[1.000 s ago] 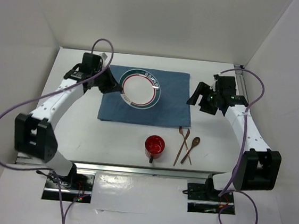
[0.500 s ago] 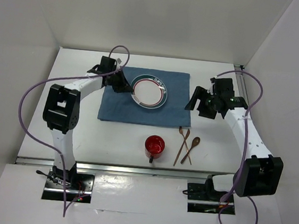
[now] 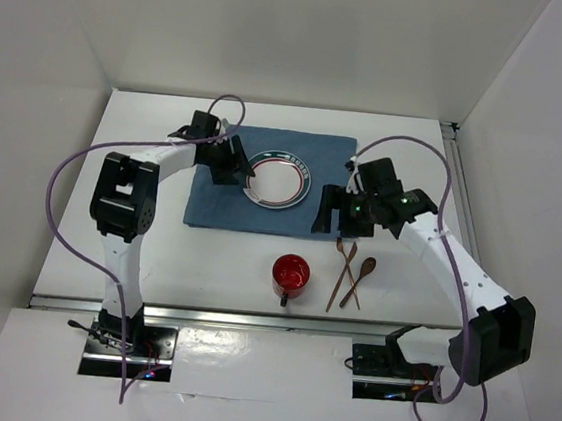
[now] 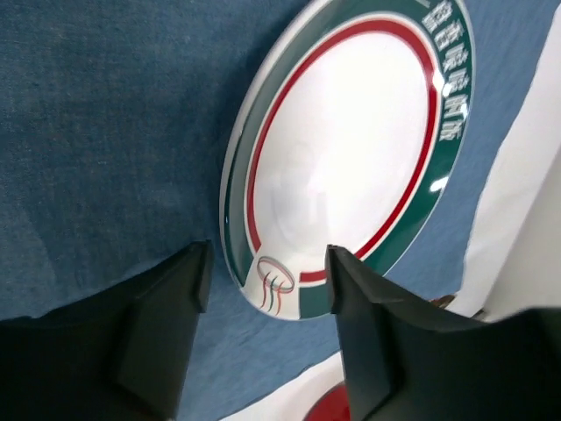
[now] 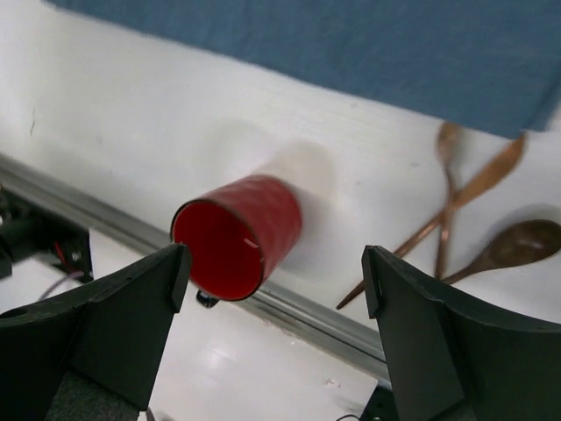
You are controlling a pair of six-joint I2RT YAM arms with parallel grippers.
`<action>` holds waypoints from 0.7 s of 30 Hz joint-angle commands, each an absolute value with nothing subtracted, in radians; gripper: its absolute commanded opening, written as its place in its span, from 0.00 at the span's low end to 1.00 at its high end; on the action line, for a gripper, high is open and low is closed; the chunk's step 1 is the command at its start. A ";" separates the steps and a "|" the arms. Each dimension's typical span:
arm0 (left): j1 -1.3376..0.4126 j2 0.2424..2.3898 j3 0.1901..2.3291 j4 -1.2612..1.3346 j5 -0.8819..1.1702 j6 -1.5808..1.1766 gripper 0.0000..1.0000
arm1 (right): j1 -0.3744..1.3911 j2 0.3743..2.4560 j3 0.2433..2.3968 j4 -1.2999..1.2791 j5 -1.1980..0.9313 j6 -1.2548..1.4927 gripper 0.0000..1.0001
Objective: Set the dinner table for one person
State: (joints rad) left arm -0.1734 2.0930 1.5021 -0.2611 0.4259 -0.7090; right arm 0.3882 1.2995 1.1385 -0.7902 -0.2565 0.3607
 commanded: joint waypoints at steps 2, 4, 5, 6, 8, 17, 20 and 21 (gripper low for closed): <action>-0.181 2.059 1.563 -0.342 0.387 -0.638 0.89 | 0.523 1.259 1.072 -0.805 -0.261 0.393 0.92; -0.172 2.036 1.572 -0.403 0.352 -0.617 0.93 | 0.573 1.259 1.054 -0.796 -0.218 0.414 0.93; -0.172 2.002 1.572 -0.423 0.341 -0.597 0.95 | 0.606 1.259 1.040 -0.796 -0.218 0.423 0.93; -0.172 1.982 1.572 -0.439 0.331 -0.597 0.96 | 0.621 1.270 1.040 -0.796 -0.206 0.434 0.93; -0.172 1.909 1.572 -0.468 0.321 -0.566 0.96 | 0.667 1.279 1.006 -0.769 -0.195 0.445 0.91; -0.172 1.617 1.508 -0.548 0.249 -0.528 0.96 | 0.745 1.377 0.911 -0.609 -0.184 0.517 0.76; -0.172 1.562 1.499 -0.567 0.249 -0.519 0.95 | 0.768 1.419 0.911 -0.595 -0.132 0.538 0.60; -0.163 1.551 1.499 -0.568 0.249 -0.518 0.95 | 0.781 1.428 0.911 -0.595 -0.111 0.552 0.51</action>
State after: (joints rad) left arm -0.1738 1.5738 1.5223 -0.5240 0.2646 -0.5488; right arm 0.7494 1.4071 0.9138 -0.6697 -0.1783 0.5034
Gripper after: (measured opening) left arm 0.949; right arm 0.584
